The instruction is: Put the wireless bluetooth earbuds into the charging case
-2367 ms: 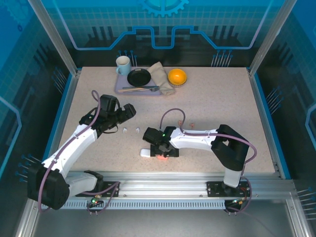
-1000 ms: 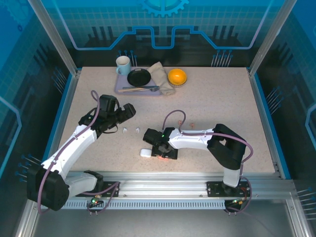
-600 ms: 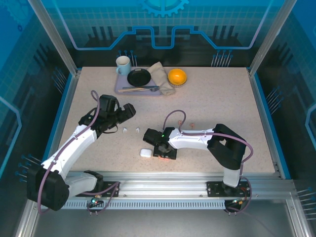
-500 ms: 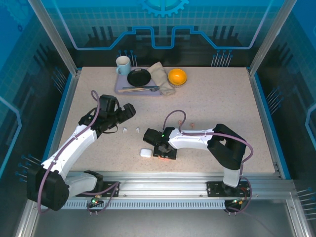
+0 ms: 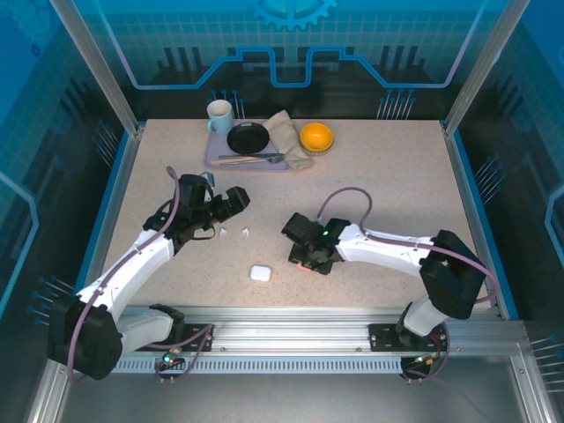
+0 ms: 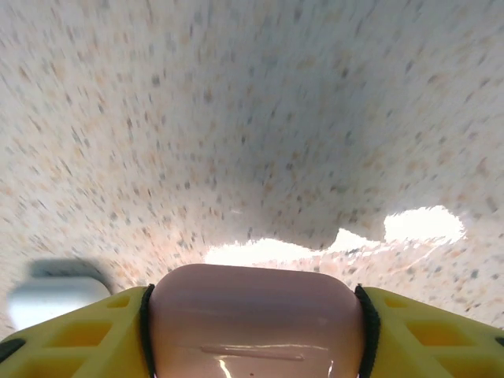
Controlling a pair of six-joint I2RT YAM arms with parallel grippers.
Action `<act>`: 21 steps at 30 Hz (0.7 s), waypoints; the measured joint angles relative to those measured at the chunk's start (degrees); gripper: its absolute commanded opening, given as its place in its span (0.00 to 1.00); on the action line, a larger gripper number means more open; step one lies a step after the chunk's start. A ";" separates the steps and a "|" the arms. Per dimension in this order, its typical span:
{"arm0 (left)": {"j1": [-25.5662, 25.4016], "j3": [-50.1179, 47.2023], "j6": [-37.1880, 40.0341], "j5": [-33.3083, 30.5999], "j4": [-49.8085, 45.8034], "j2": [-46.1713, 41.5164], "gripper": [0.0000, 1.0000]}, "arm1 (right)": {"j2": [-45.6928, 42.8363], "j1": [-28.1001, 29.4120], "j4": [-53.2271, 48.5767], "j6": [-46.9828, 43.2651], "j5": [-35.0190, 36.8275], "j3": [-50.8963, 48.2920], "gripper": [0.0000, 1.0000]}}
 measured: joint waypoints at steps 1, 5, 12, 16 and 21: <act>0.00 -1.70 -0.59 1.84 2.54 -0.50 0.99 | -1.18 -1.36 0.68 0.02 -0.15 -0.68 0.53; -0.07 -7.48 -3.19 7.98 12.26 -1.66 0.99 | -4.68 -7.06 3.23 0.37 -1.73 -2.51 0.54; -4.90 -11.78 -5.79 13.11 24.90 -2.16 0.99 | -7.48 -15.10 8.07 1.09 -6.45 -2.69 0.54; -10.23 -11.98 -5.75 13.03 29.99 -1.60 0.98 | -7.48 -18.14 10.01 2.86 -9.33 -2.05 0.55; -15.78 -11.98 -5.68 11.52 34.36 2.32 0.96 | -7.45 -20.26 13.53 6.49 -12.83 -1.84 0.55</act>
